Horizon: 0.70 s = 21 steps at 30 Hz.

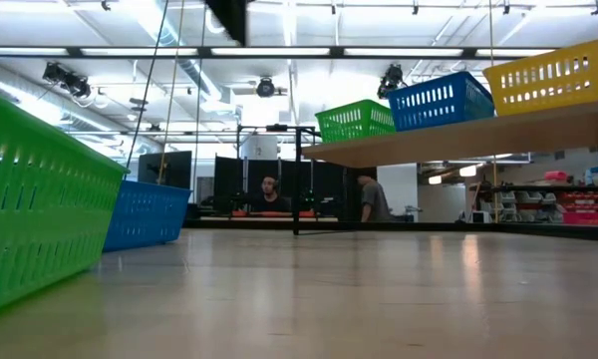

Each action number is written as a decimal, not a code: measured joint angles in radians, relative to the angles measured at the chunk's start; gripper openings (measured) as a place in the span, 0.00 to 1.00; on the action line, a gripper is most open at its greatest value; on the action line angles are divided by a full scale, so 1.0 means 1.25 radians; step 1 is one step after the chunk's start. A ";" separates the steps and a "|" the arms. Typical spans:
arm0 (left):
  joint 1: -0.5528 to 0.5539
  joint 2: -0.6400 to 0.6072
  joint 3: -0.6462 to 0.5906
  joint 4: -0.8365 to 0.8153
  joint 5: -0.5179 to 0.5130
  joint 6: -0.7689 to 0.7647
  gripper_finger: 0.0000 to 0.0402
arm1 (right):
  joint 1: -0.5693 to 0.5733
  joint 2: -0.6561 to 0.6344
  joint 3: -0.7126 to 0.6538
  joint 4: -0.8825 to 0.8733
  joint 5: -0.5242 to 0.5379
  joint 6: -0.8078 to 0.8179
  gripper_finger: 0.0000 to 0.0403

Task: Stack baskets on shelf by color
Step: Stack the top blue bin on top of the blue bin on the shelf

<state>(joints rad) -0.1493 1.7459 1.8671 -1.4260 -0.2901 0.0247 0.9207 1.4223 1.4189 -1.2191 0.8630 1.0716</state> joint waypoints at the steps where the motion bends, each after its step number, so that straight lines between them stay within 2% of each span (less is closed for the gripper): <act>1: -0.016 0.001 -0.006 -0.027 0.000 -0.024 0.42 | 0.000 0.000 -0.005 0.009 0.000 -0.007 0.27; 4: -0.059 -0.002 -0.050 -0.055 0.006 -0.091 0.42 | 0.000 0.001 -0.014 0.029 -0.007 -0.023 0.27; 6: -0.080 0.000 -0.092 -0.054 0.042 -0.122 0.42 | -0.005 0.001 -0.015 0.032 -0.009 -0.026 0.27; 12: -0.134 -0.039 -0.287 0.012 0.146 -0.174 0.44 | -0.005 0.001 -0.015 0.046 -0.009 -0.028 0.27; 16: -0.170 -0.089 -0.386 0.080 0.154 -0.207 0.46 | -0.005 0.000 -0.015 0.074 -0.009 -0.041 0.27; 21: -0.205 -0.138 -0.464 0.182 0.157 -0.247 0.46 | -0.005 0.000 -0.015 0.114 -0.009 -0.063 0.27</act>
<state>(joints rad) -0.4060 1.5738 1.2868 -1.1991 -0.0940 -0.2844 0.9138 1.4227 1.4002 -1.0771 0.8516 0.9924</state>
